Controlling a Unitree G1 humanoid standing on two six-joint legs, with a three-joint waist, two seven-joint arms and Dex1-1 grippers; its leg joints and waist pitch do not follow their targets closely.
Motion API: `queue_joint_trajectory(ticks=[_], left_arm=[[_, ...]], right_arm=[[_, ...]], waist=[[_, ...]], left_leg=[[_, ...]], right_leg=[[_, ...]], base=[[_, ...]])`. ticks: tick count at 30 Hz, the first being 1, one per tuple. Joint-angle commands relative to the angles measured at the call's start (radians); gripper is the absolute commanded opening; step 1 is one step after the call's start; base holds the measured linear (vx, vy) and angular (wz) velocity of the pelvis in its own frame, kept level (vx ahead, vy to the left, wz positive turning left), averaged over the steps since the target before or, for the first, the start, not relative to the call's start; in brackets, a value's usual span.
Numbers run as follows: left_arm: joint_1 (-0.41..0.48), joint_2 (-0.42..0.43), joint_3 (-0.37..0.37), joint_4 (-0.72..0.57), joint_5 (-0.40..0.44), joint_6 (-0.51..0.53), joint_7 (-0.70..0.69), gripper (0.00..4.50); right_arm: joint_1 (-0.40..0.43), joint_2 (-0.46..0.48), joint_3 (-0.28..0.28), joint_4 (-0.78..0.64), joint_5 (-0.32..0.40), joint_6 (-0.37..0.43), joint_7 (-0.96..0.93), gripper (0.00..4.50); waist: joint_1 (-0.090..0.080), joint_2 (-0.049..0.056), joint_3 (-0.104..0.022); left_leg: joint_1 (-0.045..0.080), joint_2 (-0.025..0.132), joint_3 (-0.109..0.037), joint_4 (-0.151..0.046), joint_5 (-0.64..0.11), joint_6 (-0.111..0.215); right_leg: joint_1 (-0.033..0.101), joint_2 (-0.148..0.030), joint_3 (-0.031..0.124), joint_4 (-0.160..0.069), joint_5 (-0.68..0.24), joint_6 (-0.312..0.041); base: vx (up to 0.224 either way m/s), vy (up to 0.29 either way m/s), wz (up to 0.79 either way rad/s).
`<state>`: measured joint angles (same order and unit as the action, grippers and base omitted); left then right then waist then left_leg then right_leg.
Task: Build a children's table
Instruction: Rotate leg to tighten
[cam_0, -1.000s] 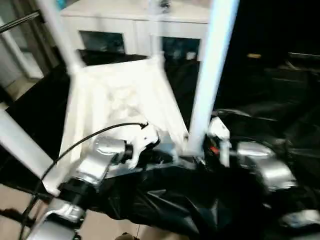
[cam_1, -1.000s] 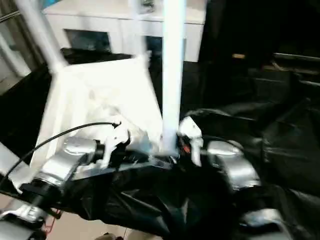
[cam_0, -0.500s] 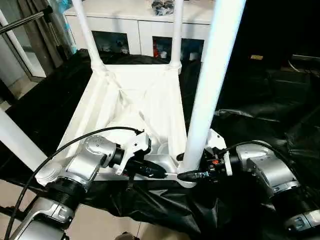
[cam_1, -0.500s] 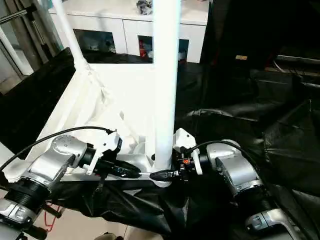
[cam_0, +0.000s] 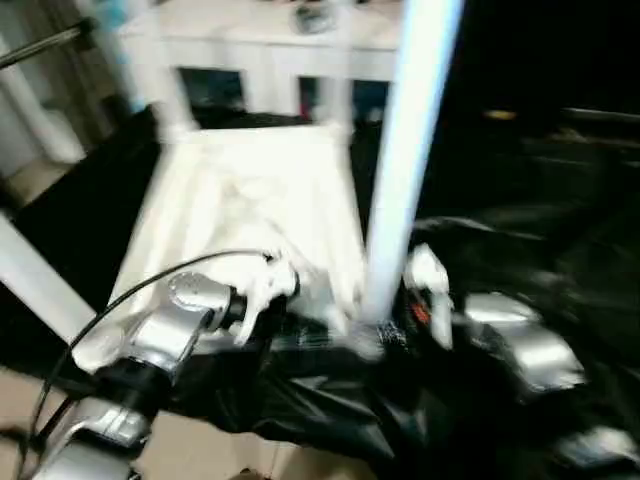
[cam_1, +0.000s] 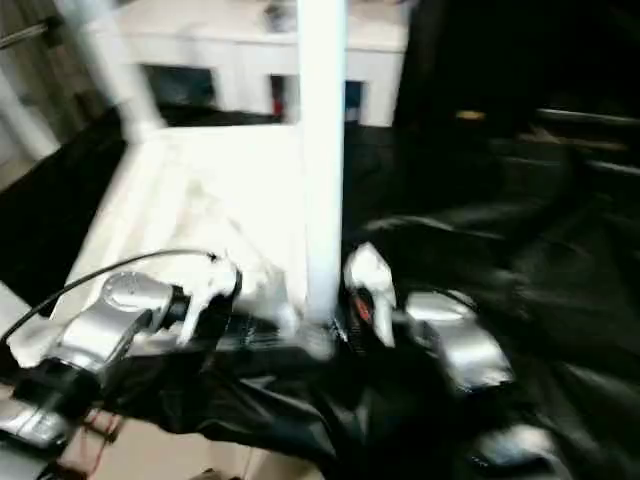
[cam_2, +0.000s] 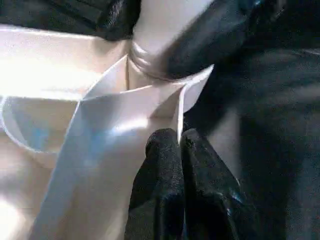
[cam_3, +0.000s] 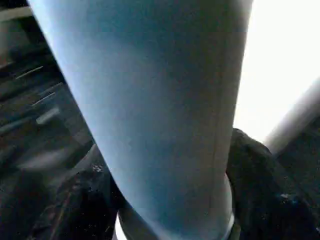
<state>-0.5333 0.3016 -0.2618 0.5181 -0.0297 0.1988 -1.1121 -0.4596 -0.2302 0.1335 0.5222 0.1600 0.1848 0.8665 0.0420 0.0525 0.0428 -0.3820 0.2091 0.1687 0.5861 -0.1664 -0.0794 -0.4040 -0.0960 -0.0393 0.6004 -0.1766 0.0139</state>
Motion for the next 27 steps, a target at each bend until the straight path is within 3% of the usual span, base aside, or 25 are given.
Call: queue_joint_trajectory(ticks=[1, 4, 10, 11, 16, 19, 21, 23, 27], left_arm=[[-0.023, -0.055, -0.010, -0.017, -0.012, 0.003, 0.043, 0.00], [-0.042, -0.120, -0.006, -0.003, 0.008, 0.040, 0.157, 0.00], [-0.053, -0.206, -0.003, 0.011, 0.029, 0.059, 0.276, 0.00], [-0.048, -0.213, -0.010, 0.006, 0.029, 0.060, 0.270, 0.00], [-0.023, -0.201, -0.035, -0.026, 0.028, 0.049, 0.227, 0.00], [-0.011, -0.180, -0.042, -0.043, 0.019, 0.040, 0.188, 0.00], [0.006, -0.141, -0.053, -0.071, 0.002, 0.018, 0.105, 0.00], [0.010, -0.127, -0.058, -0.077, -0.002, 0.002, 0.076, 0.00], [0.017, -0.067, -0.069, -0.090, -0.006, -0.003, -0.004, 0.00]], right_arm=[[-0.004, 0.041, 0.007, 0.074, -0.051, 0.026, -0.140, 2.54], [-0.038, 0.114, -0.036, 0.129, -0.050, 0.052, -0.300, 2.54], [-0.067, 0.183, -0.032, 0.179, -0.063, 0.035, -0.367, 2.54], [-0.070, 0.186, -0.026, 0.183, -0.071, 0.014, -0.372, 3.10], [-0.080, 0.176, -0.050, 0.176, -0.046, 0.005, -0.336, 3.51], [-0.079, 0.147, -0.032, 0.159, -0.060, -0.014, -0.295, 3.68], [-0.060, 0.072, 0.008, 0.090, -0.053, -0.041, -0.132, 3.68], [-0.050, 0.042, 0.024, 0.063, -0.046, -0.054, -0.066, 3.68], [-0.009, -0.069, 0.066, -0.048, 0.002, -0.064, 0.183, 3.68]], waist=[[-0.002, -0.008, -0.052], [-0.011, -0.009, -0.051], [-0.007, -0.009, -0.051], [-0.006, -0.008, -0.052], [-0.004, -0.006, -0.057], [-0.002, -0.006, -0.061], [0.003, -0.008, -0.064], [0.005, -0.009, -0.067], [0.027, -0.011, -0.069]], left_leg=[[0.010, 0.000, -0.001, -0.085, -0.365, -0.022], [0.018, -0.001, -0.001, -0.082, -0.394, -0.019], [0.019, 0.000, -0.001, -0.083, -0.408, -0.007], [0.019, 0.001, -0.001, -0.083, -0.410, -0.007], [0.016, 0.004, 0.001, -0.085, -0.381, 0.003], [0.011, 0.005, 0.003, -0.081, -0.340, 0.013], [0.009, 0.005, 0.003, -0.078, -0.298, 0.032], [0.008, 0.006, 0.009, -0.071, -0.253, 0.056], [0.011, 0.010, 0.012, -0.064, -0.195, 0.088]], right_leg=[[0.039, -0.032, 0.013, -0.087, -0.435, -0.158], [0.031, -0.030, 0.012, -0.096, -0.473, -0.152], [0.028, -0.027, 0.011, -0.102, -0.470, -0.142], [0.027, -0.028, 0.012, -0.102, -0.467, -0.142], [0.031, -0.026, 0.016, -0.092, -0.354, -0.178], [0.037, -0.026, 0.016, -0.083, -0.272, -0.201], [0.047, -0.025, 0.014, -0.078, -0.212, -0.214], [0.047, -0.026, 0.016, -0.071, -0.137, -0.239], [0.049, -0.023, 0.015, -0.059, -0.067, -0.262]], base=[[0.000, 0.000, 0.00], [0.000, 0.000, 0.00], [0.000, 0.000, 0.00], [0.000, 0.000, 0.00], [0.000, 0.000, 0.00], [0.000, 0.000, 0.00], [0.000, 0.000, 0.00], [0.000, 0.000, 0.00], [0.000, 0.000, 0.00]])
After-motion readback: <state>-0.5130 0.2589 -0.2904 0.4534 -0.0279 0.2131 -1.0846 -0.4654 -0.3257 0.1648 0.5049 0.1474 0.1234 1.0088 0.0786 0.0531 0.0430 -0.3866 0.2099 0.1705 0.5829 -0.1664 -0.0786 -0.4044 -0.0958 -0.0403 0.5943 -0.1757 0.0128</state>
